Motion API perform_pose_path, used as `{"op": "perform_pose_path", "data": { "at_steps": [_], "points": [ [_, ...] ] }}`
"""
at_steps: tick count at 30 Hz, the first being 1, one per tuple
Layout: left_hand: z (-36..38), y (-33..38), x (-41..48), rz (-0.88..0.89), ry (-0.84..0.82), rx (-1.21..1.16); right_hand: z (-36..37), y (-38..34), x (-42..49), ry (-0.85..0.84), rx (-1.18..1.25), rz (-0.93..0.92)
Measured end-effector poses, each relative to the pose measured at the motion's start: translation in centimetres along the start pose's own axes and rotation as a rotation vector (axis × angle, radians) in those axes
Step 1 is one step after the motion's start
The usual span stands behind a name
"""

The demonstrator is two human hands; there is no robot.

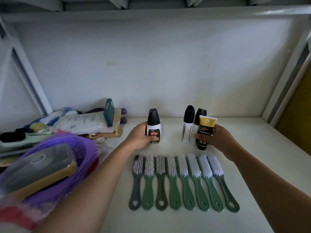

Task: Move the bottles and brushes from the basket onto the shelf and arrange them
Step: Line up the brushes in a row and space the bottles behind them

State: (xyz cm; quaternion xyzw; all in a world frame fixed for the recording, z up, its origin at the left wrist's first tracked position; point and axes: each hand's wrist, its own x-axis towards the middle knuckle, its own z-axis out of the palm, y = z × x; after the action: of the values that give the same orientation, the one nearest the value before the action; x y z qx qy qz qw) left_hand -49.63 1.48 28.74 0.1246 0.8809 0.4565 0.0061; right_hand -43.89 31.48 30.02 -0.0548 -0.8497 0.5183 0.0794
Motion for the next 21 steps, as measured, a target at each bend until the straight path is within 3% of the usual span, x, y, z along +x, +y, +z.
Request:
{"op": "perform_pose_path", "data": {
  "at_steps": [7,12,16,18,21],
  "points": [
    [-1.7,-1.8,-1.2,0.001,0.033,-0.007,-1.7,-0.3,-0.8,0.007,0.006,0.009],
    [-1.3,-2.0,-1.5,0.031,0.037,0.022,-1.3,-4.4,-1.2,0.269,0.072,-0.126],
    [-1.3,-2.3,-2.2,0.06,0.036,0.067,0.8,-8.3,0.1,0.383,-0.298,-0.377],
    [-1.3,-2.7,-2.8,0.06,0.042,0.076,2.0,-9.3,0.7,0.331,-0.564,-0.332],
    [-1.6,-3.2,-3.3,0.061,0.057,0.07,3.6,-9.6,1.0,0.27,-0.721,-0.197]
  ]
}}
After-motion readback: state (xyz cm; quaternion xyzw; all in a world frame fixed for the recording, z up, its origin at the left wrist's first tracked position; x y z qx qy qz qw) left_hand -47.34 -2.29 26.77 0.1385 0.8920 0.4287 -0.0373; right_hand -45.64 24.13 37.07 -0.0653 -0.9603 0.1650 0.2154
